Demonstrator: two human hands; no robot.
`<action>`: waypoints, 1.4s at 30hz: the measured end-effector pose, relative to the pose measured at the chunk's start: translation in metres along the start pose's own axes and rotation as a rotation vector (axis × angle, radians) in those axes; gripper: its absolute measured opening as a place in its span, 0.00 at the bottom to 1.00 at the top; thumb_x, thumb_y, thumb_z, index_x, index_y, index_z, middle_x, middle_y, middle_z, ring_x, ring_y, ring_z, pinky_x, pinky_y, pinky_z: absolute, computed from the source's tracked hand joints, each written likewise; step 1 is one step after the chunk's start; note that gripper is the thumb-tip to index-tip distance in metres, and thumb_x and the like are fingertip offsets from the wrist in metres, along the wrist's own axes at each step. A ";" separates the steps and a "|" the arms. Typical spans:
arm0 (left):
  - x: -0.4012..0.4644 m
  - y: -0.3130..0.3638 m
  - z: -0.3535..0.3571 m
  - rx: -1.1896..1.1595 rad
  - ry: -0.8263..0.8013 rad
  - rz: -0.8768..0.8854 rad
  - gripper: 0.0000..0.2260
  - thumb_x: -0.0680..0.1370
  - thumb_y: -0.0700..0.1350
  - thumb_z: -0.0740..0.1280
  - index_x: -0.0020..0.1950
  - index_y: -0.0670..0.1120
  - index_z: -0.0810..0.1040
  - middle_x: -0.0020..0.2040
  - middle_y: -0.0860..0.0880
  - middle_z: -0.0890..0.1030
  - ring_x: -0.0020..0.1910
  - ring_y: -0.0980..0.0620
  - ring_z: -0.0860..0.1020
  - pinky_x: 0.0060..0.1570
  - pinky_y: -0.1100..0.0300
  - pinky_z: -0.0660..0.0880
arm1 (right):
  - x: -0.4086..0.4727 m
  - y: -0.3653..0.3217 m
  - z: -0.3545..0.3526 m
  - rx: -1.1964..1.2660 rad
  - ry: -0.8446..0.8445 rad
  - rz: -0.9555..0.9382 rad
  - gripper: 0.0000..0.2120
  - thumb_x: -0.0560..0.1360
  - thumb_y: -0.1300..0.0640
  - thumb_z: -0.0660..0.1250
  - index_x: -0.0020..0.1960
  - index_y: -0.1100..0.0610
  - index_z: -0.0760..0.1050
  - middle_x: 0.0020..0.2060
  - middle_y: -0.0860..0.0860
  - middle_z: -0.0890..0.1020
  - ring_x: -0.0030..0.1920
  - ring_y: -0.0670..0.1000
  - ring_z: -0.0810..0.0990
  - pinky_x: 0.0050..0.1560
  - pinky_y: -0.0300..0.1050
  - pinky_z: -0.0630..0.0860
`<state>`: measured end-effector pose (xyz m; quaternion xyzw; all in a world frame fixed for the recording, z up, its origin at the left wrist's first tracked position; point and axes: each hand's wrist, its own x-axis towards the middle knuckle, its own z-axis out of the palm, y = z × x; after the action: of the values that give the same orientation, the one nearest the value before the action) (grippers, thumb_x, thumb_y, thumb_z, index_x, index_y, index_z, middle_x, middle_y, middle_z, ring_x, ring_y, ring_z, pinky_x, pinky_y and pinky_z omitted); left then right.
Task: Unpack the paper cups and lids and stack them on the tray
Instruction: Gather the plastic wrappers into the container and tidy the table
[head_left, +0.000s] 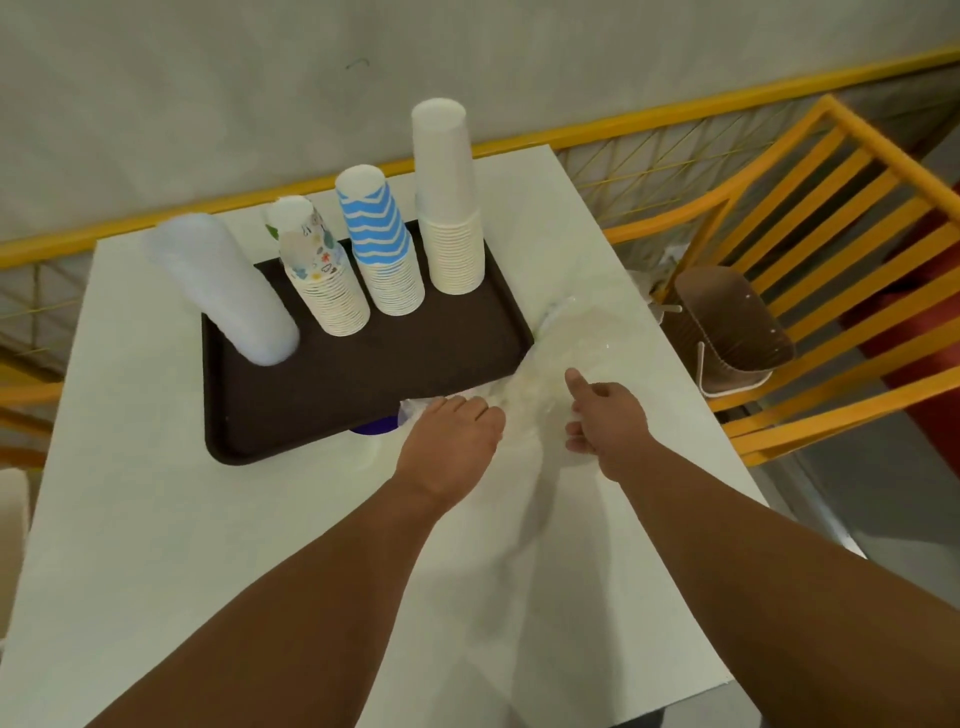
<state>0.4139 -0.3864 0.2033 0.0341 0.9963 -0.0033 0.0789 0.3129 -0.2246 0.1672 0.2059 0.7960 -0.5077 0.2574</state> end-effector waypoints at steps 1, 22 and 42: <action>0.000 -0.002 0.002 -0.028 -0.009 0.007 0.12 0.85 0.49 0.53 0.64 0.48 0.72 0.61 0.50 0.76 0.61 0.50 0.74 0.64 0.56 0.65 | 0.002 -0.002 0.001 -0.036 0.024 -0.009 0.28 0.74 0.35 0.65 0.61 0.56 0.74 0.49 0.54 0.81 0.44 0.53 0.82 0.39 0.44 0.83; 0.075 0.025 0.008 -0.507 0.021 -0.365 0.17 0.80 0.41 0.64 0.69 0.46 0.72 0.61 0.46 0.78 0.59 0.47 0.77 0.59 0.55 0.74 | 0.011 -0.006 0.002 0.195 -0.028 -0.105 0.16 0.78 0.46 0.66 0.61 0.54 0.75 0.53 0.53 0.79 0.47 0.52 0.79 0.50 0.50 0.82; 0.006 -0.020 -0.009 -0.734 0.450 -0.543 0.03 0.77 0.36 0.62 0.45 0.43 0.73 0.33 0.51 0.73 0.32 0.53 0.71 0.33 0.61 0.66 | 0.005 -0.026 0.023 0.325 0.033 0.060 0.25 0.79 0.36 0.54 0.50 0.55 0.78 0.48 0.54 0.81 0.53 0.58 0.79 0.62 0.57 0.74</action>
<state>0.4057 -0.4055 0.2110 -0.2562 0.8971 0.3338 -0.1348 0.2983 -0.2560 0.1748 0.2770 0.7011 -0.6182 0.2225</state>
